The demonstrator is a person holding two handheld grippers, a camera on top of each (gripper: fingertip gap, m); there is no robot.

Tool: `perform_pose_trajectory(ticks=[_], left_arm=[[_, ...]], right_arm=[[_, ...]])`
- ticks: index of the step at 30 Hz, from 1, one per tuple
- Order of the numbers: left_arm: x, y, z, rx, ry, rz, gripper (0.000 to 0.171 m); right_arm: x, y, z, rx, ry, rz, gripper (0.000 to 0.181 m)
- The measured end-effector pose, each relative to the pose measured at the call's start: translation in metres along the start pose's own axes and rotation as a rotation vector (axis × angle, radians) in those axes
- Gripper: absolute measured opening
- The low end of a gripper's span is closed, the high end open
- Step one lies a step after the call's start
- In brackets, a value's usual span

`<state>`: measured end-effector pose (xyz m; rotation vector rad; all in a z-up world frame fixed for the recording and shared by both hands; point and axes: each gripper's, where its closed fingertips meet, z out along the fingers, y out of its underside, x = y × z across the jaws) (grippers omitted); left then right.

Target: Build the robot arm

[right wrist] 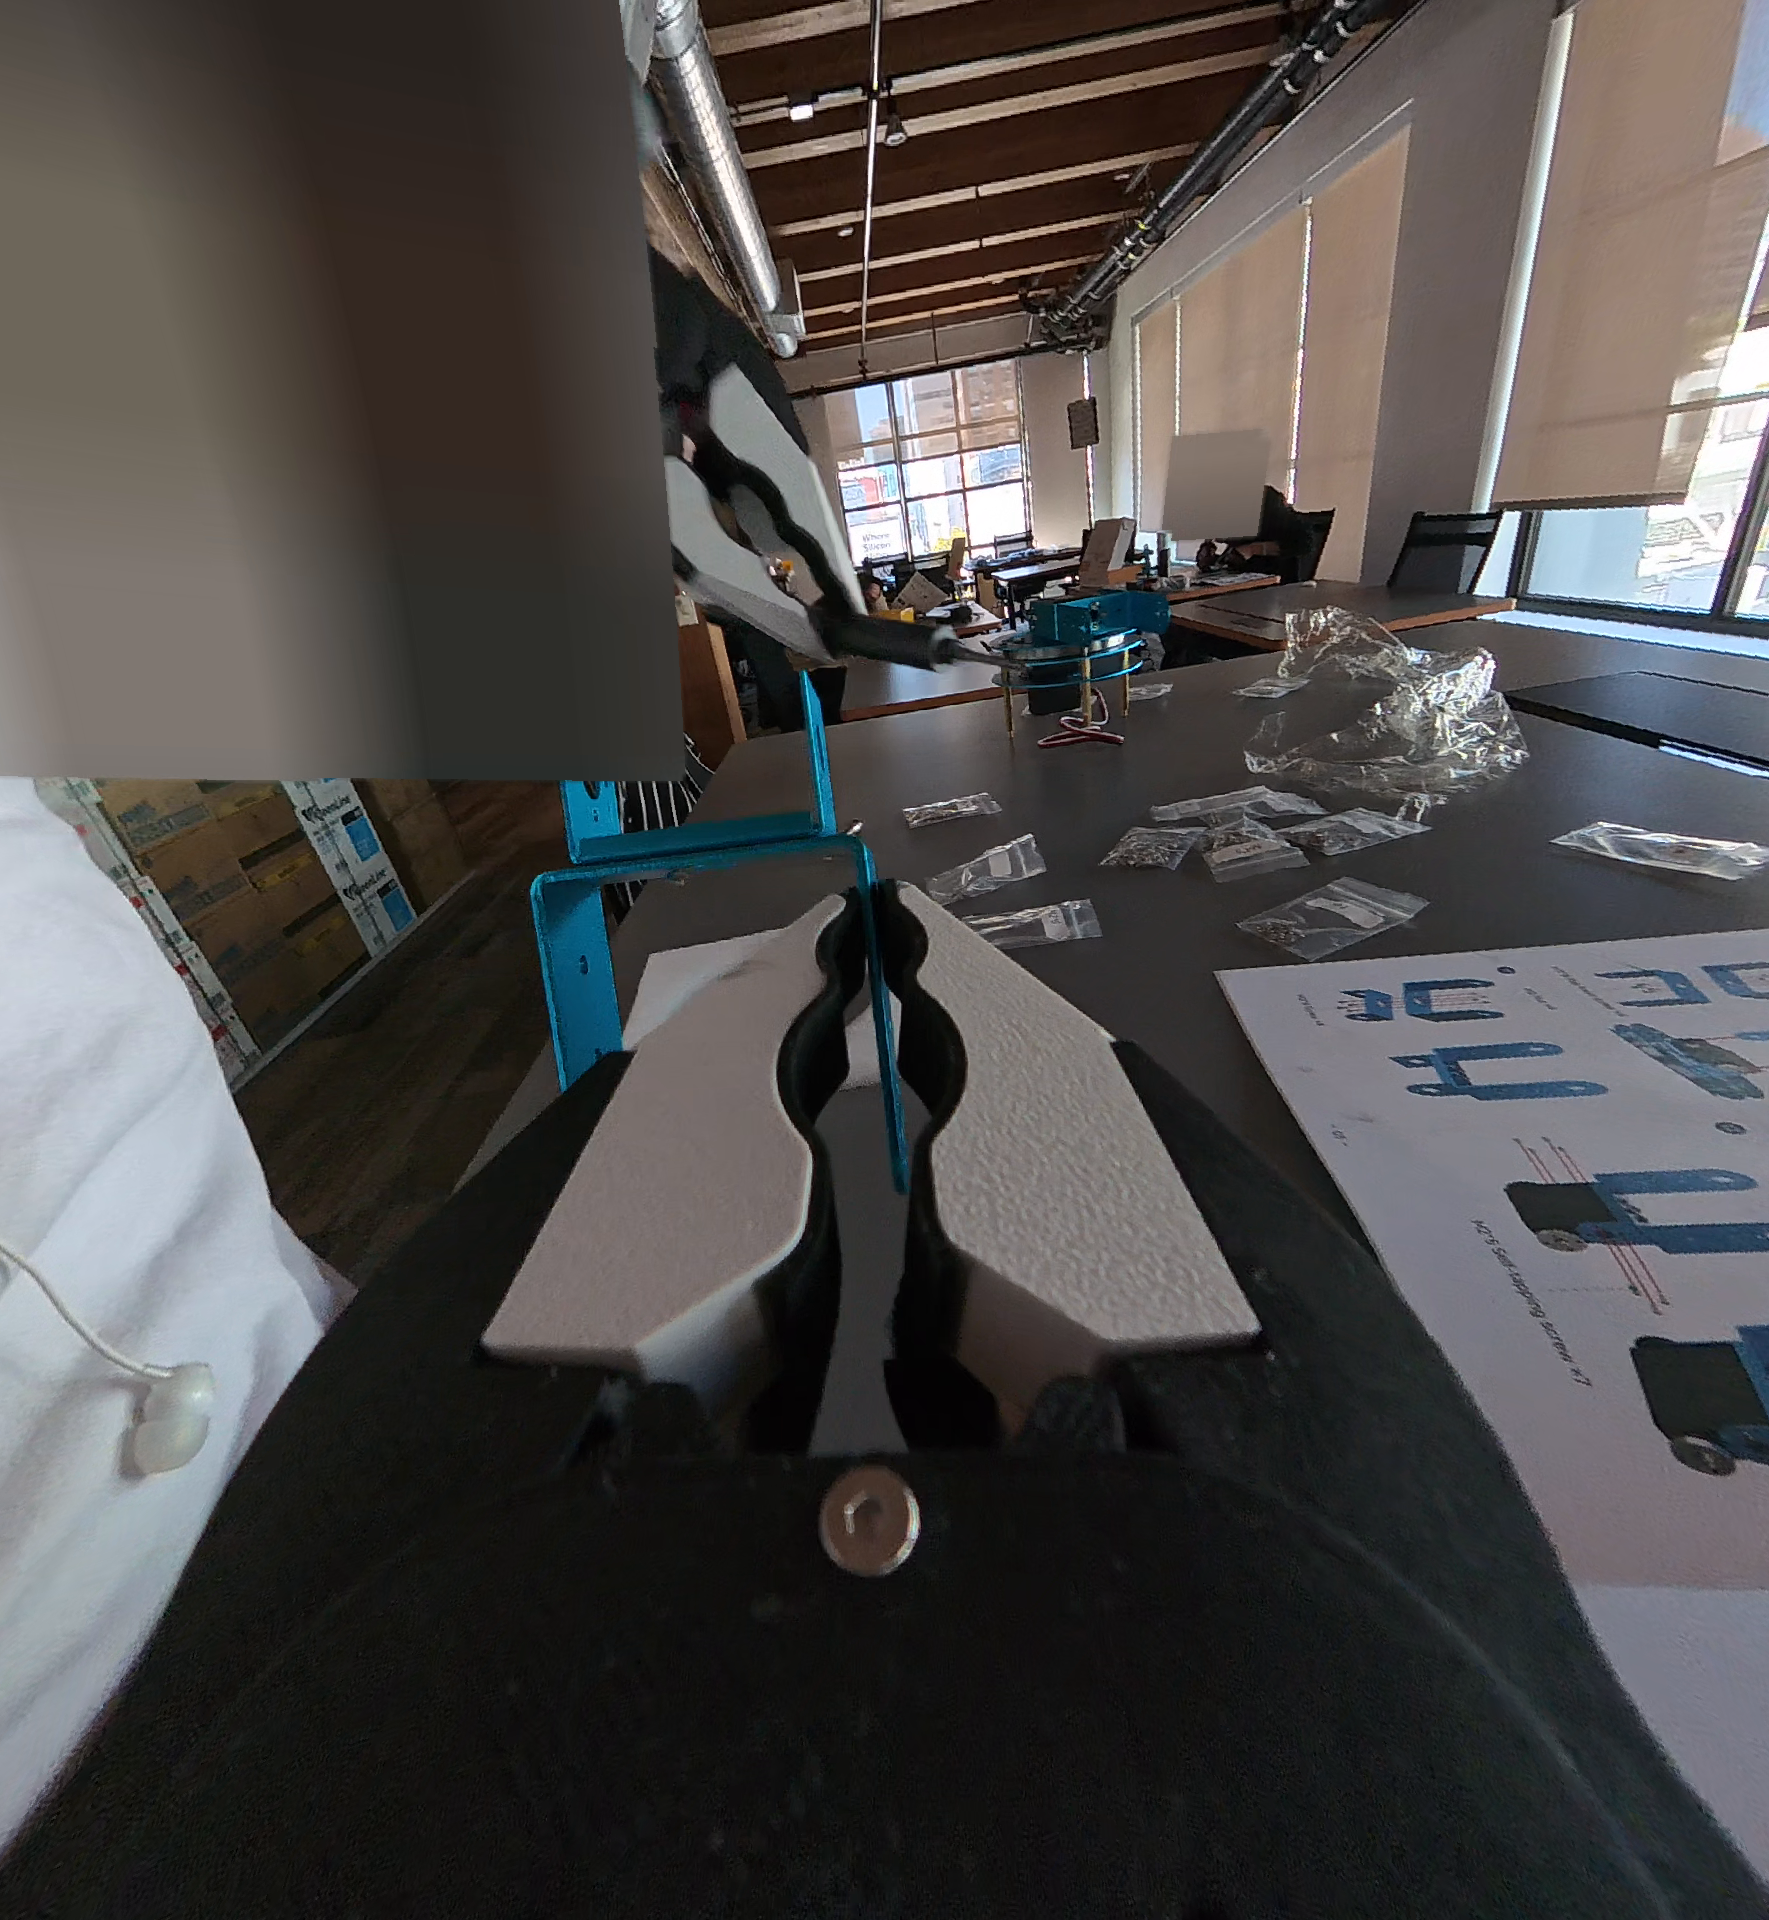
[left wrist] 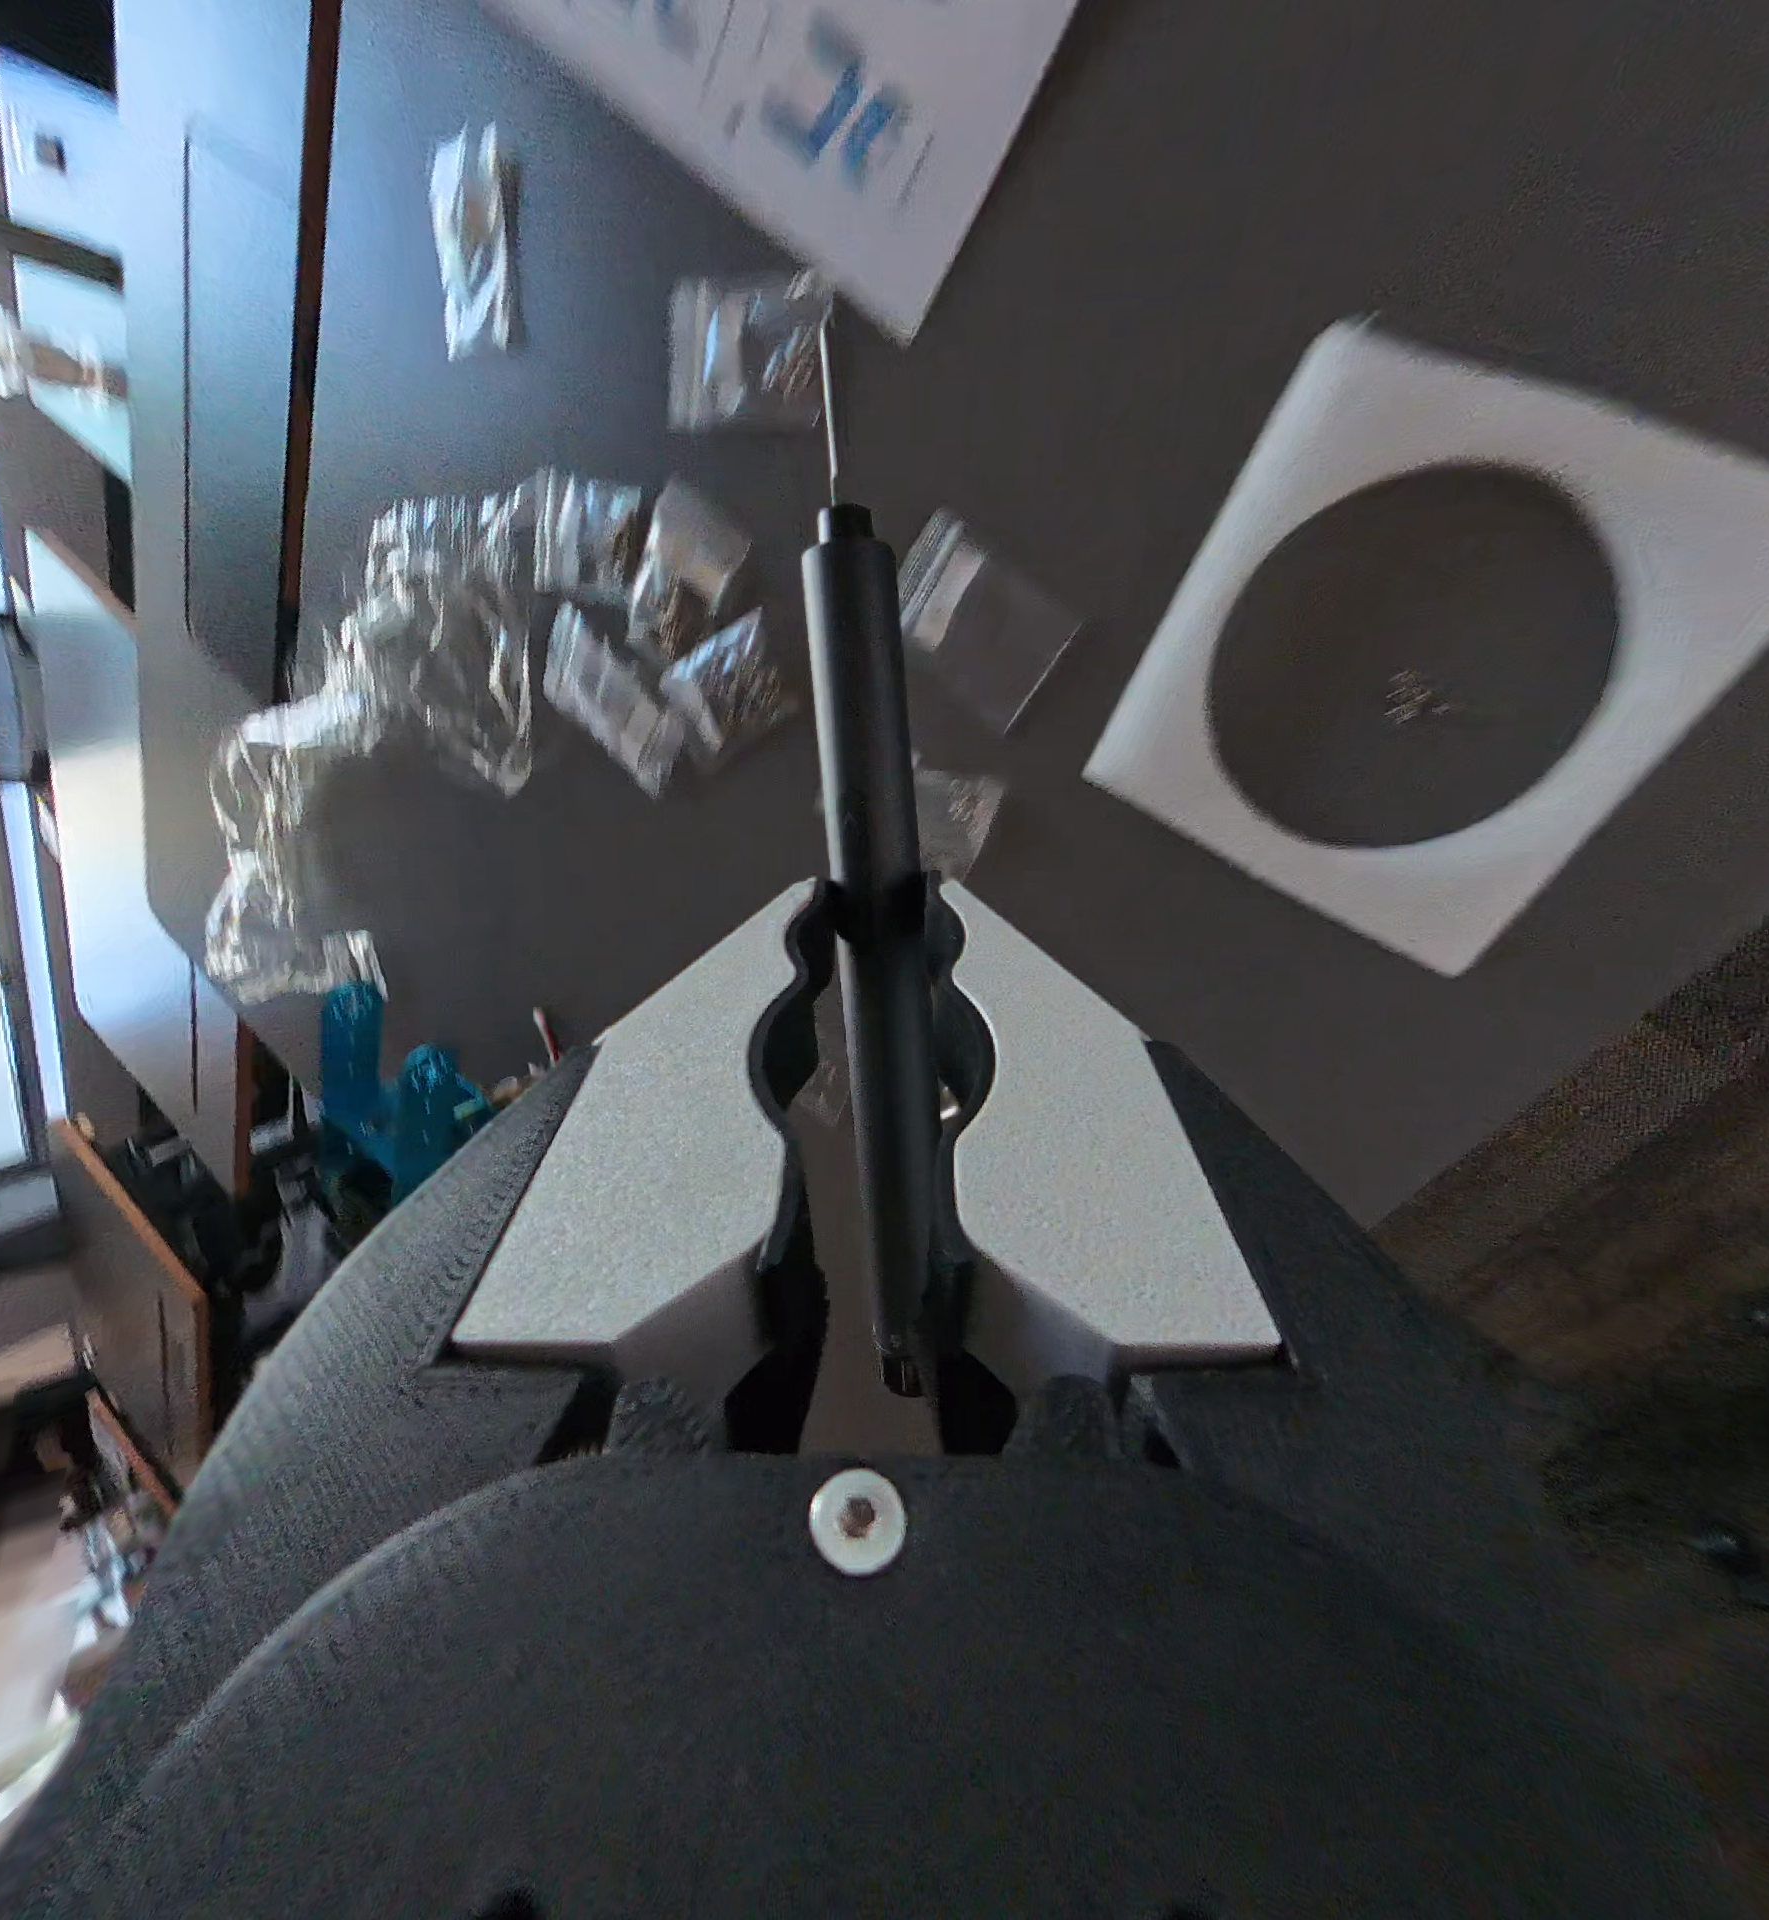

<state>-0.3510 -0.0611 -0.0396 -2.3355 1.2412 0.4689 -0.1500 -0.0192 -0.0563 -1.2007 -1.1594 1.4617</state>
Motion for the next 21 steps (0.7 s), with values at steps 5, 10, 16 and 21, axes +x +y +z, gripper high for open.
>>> perform_pose_trajectory(ticks=[5,10,16,21], left_arm=[[0.044,-0.066,-0.029,0.138,0.125,0.247,0.016],[0.057,-0.080,-0.030,0.149,0.181,0.400,0.016],[0.062,-0.081,-0.028,0.127,0.207,0.467,0.016],[0.063,-0.080,-0.018,0.083,0.225,0.519,0.016]], right_arm=[[-0.004,0.003,0.003,-0.026,-0.005,-0.036,0.000],[-0.009,0.005,0.005,-0.038,-0.021,-0.050,0.000],[-0.003,0.011,0.006,-0.068,0.004,-0.033,0.000],[0.000,0.014,0.006,-0.090,0.029,-0.051,0.000]])
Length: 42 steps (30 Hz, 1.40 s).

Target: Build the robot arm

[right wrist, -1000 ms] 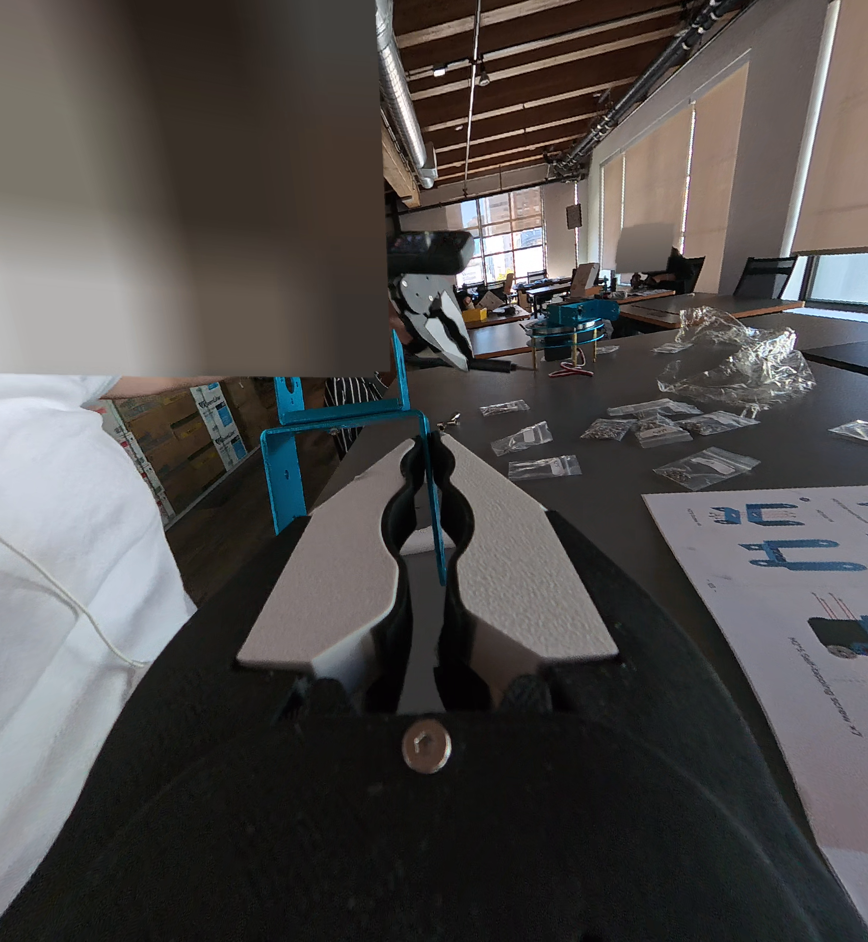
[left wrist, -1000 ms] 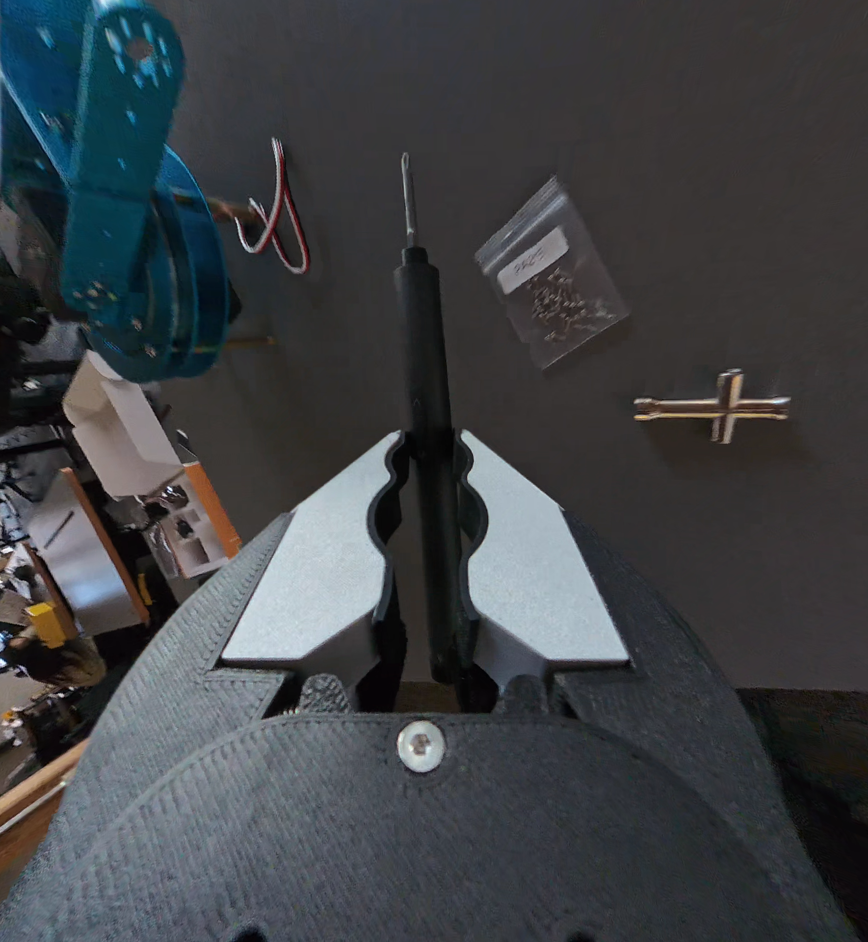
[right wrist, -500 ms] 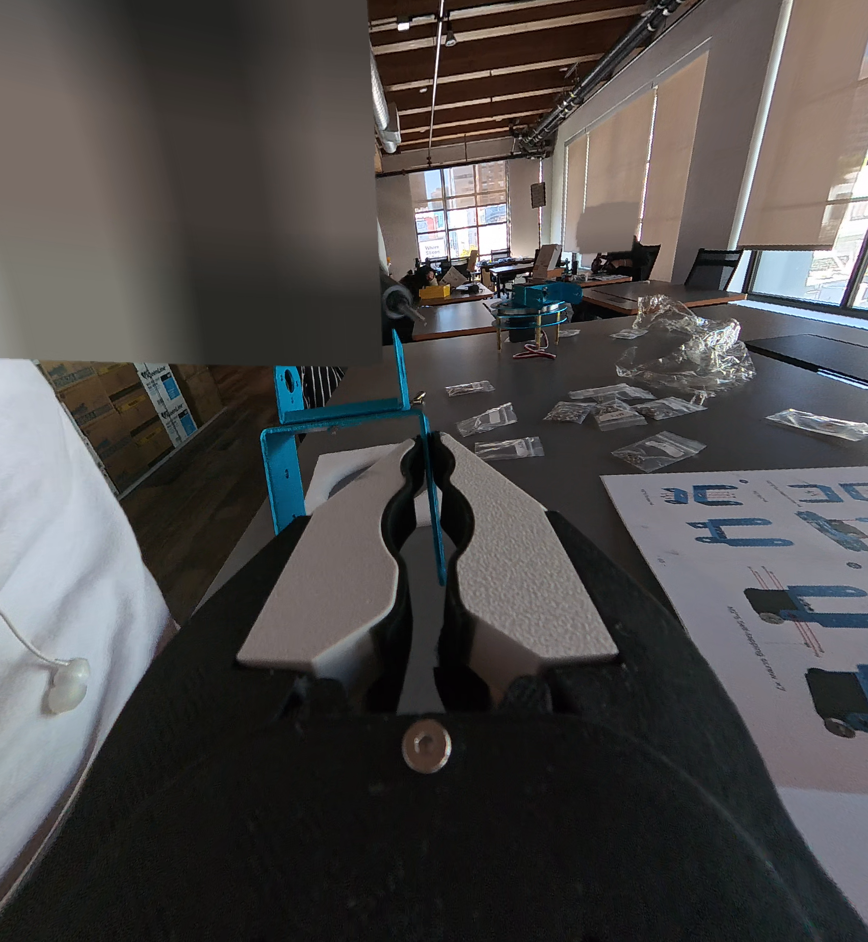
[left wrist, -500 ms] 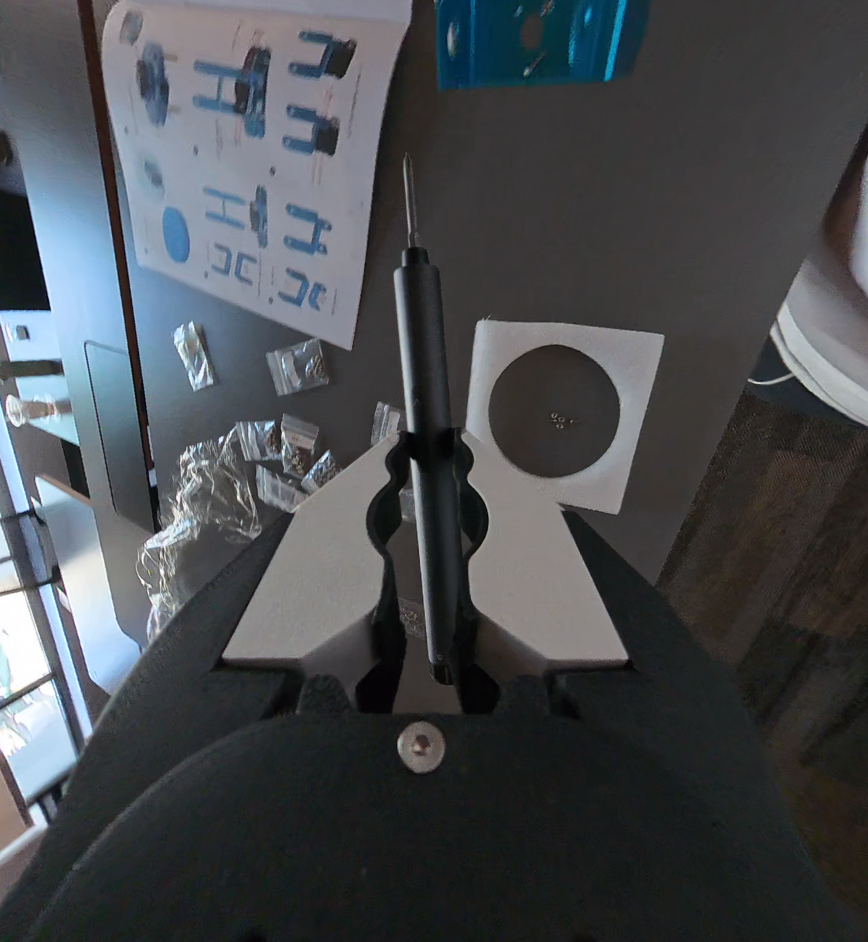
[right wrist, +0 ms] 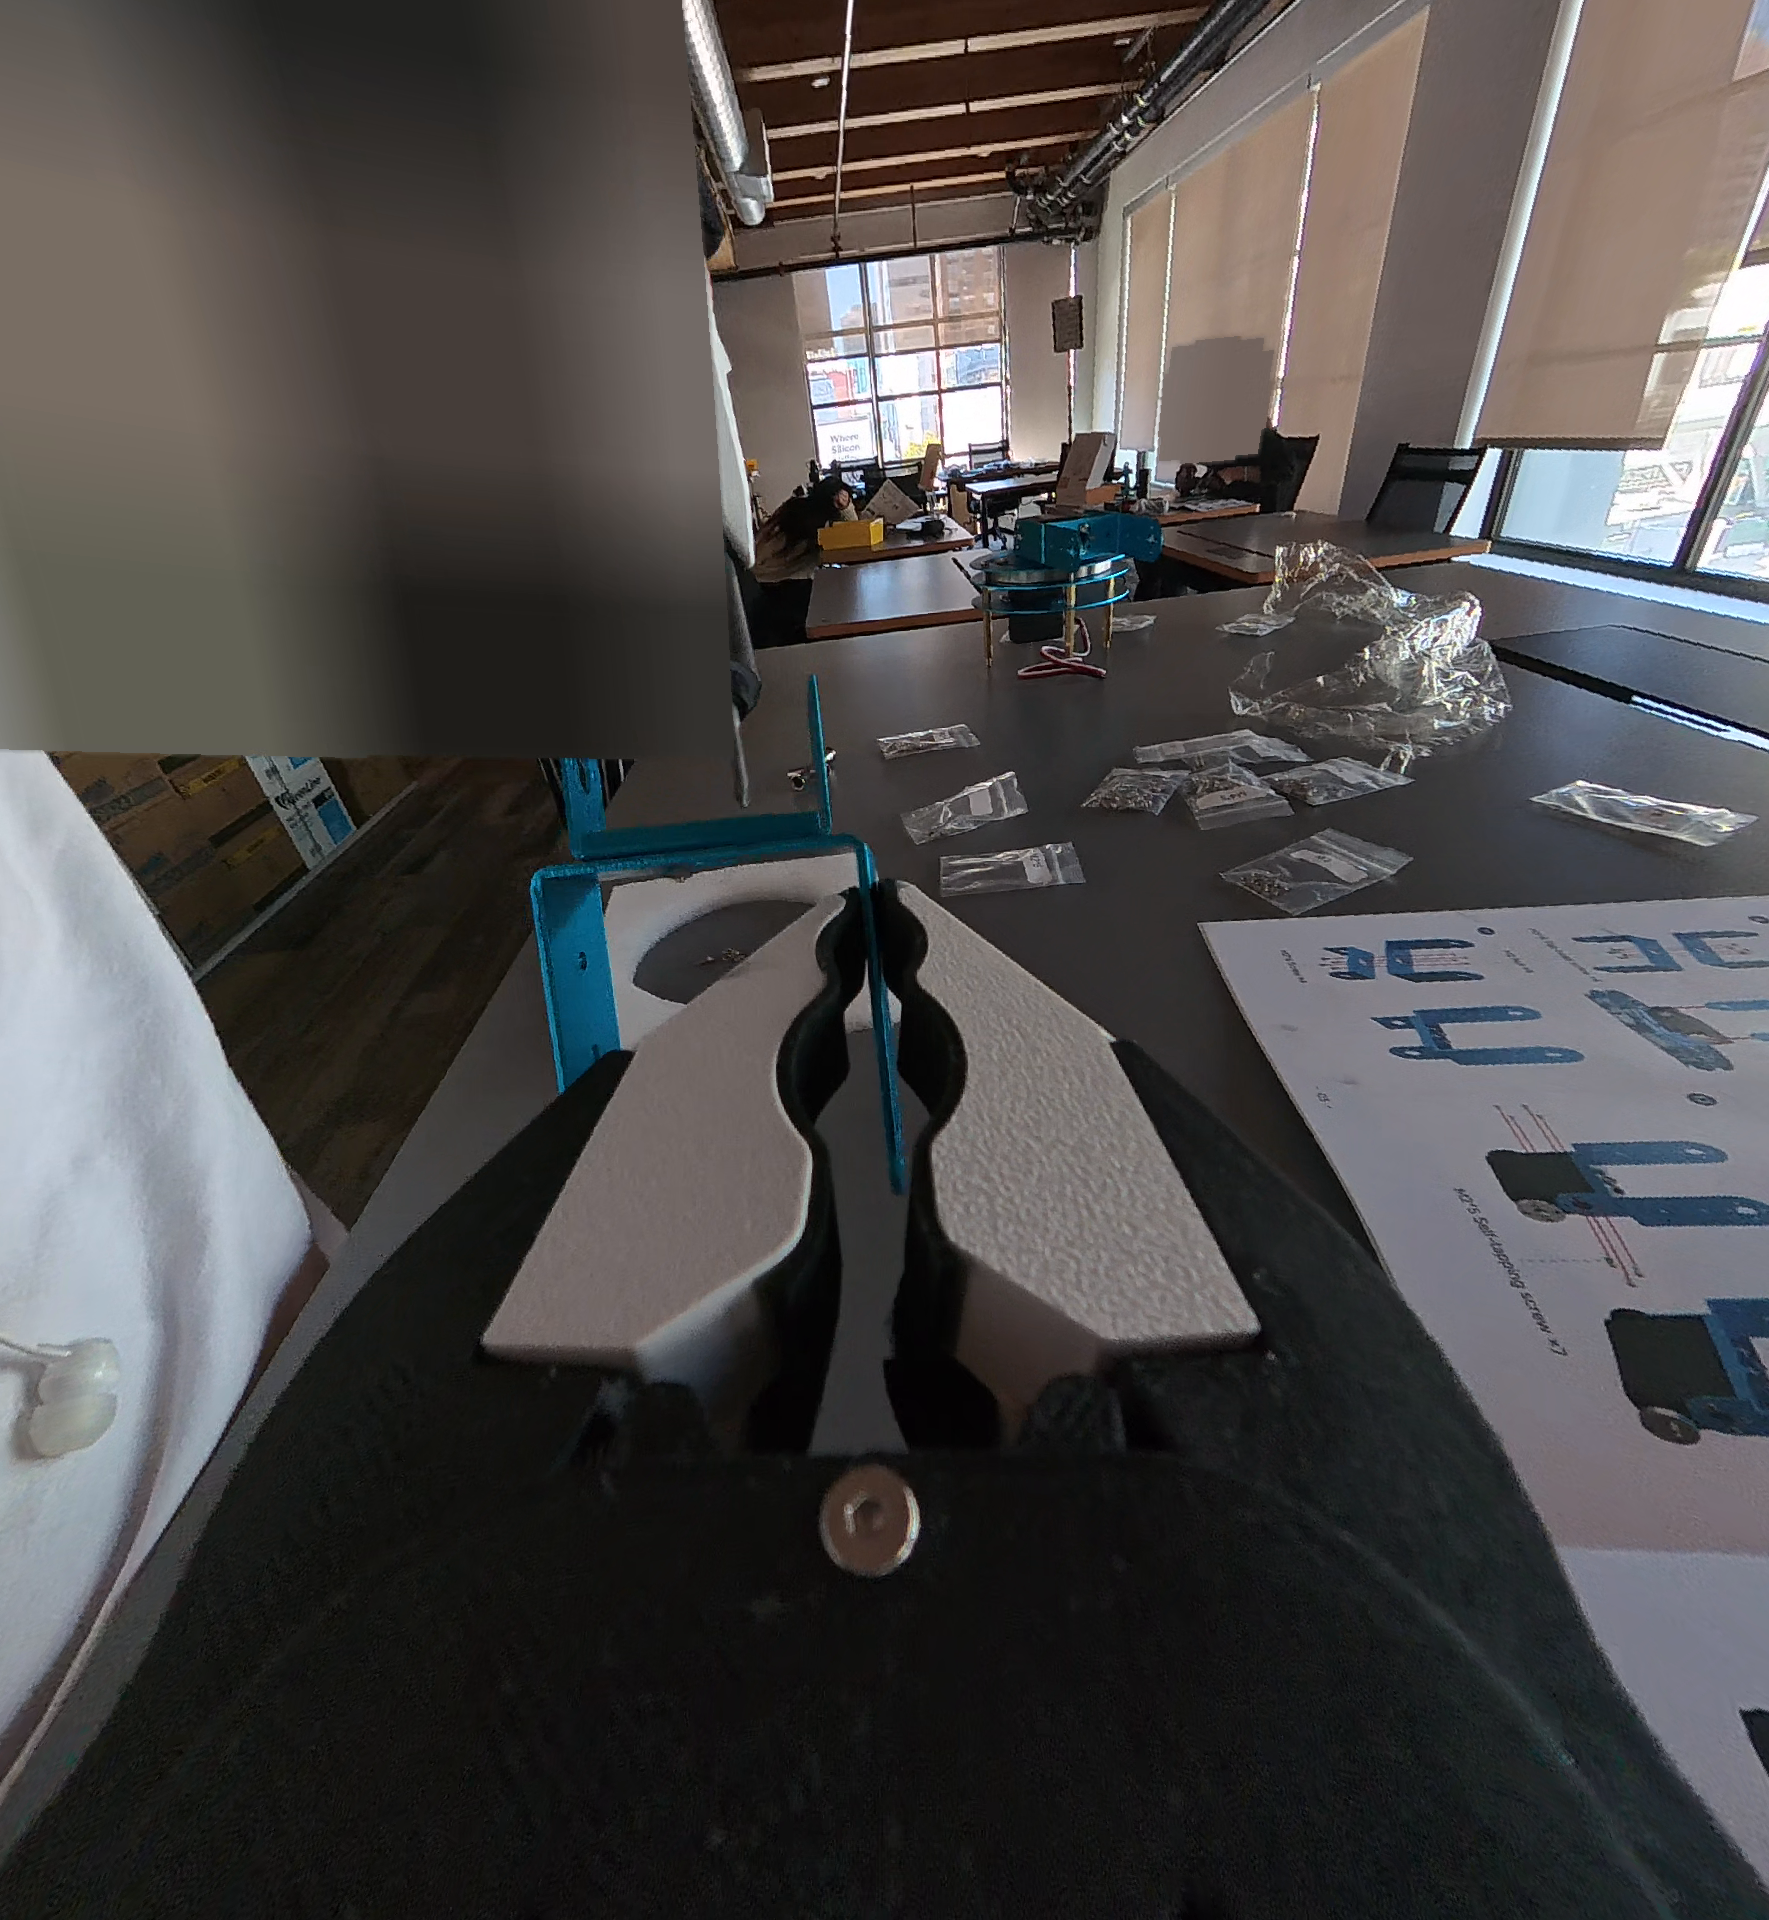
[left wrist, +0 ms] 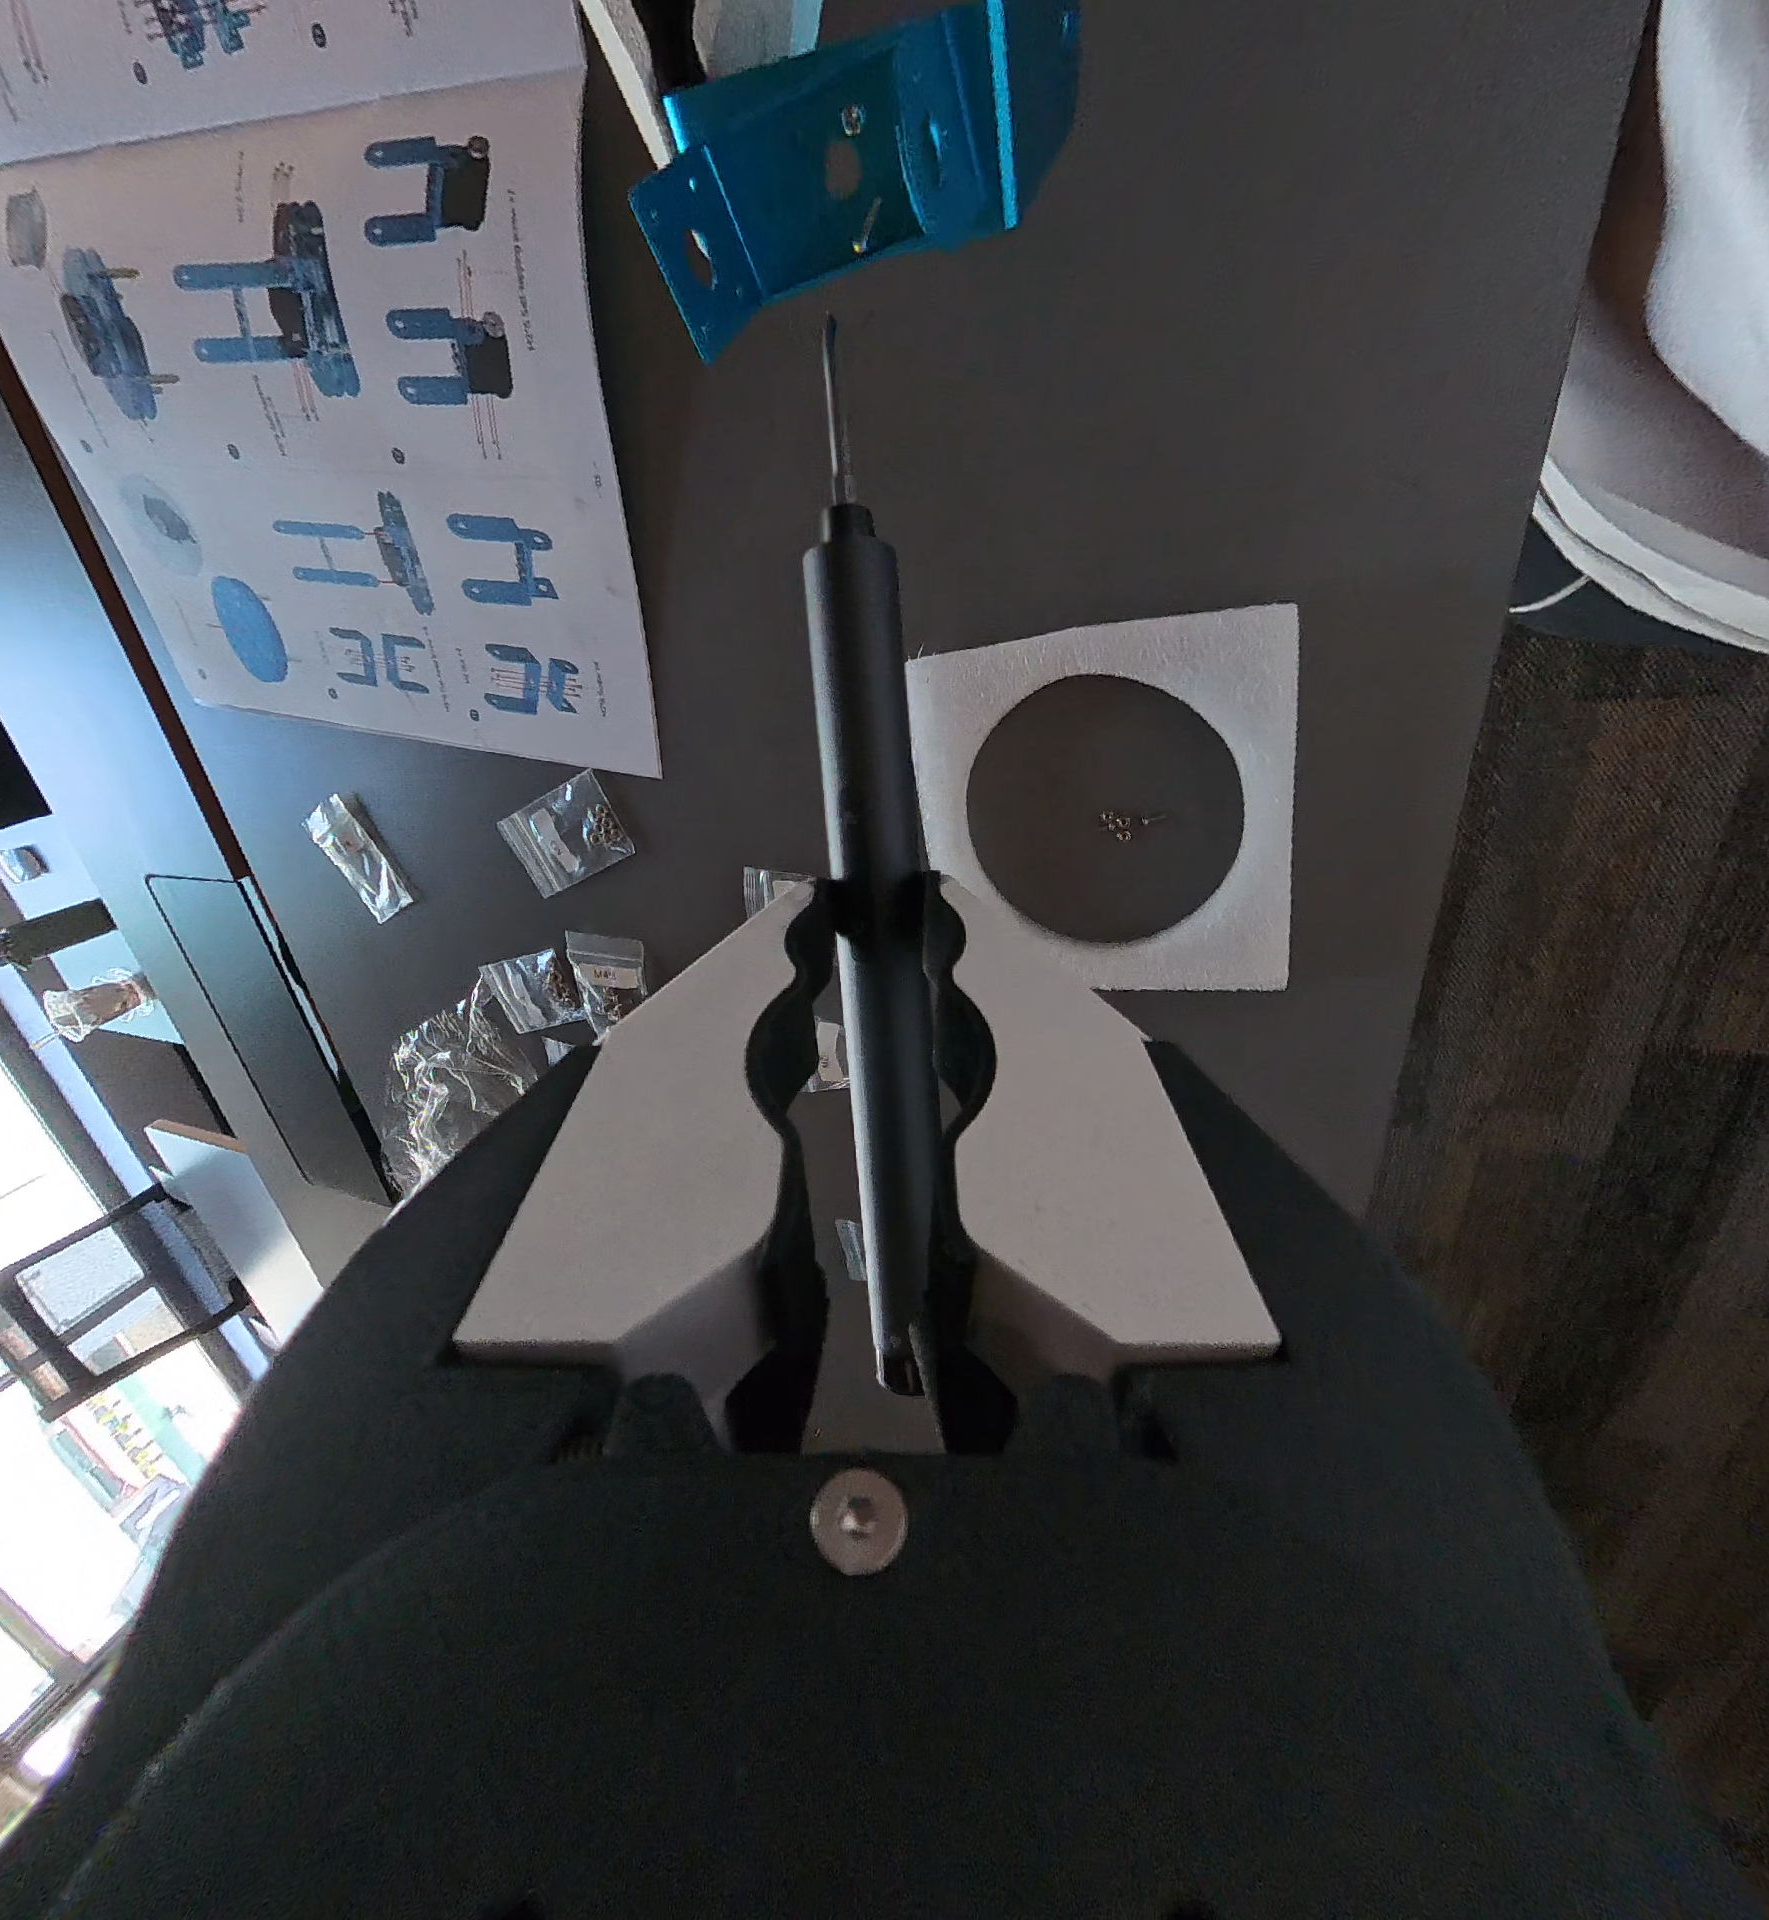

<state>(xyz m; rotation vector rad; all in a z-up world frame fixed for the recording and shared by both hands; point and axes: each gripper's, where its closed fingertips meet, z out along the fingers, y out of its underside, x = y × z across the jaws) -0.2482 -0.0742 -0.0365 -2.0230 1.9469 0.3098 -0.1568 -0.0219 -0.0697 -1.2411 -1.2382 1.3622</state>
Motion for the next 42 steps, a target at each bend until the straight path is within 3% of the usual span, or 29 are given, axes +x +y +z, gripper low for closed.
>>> perform_pose_trajectory(ticks=[30,42], left_arm=[[-0.005,-0.010,-0.005,-0.107,0.041,0.153,0.015],[-0.017,-0.016,-0.015,-0.036,0.015,0.068,0.015]], right_arm=[[-0.004,0.005,0.004,-0.041,-0.010,-0.028,0.000],[0.004,-0.010,-0.004,0.067,-0.030,0.114,0.000]])
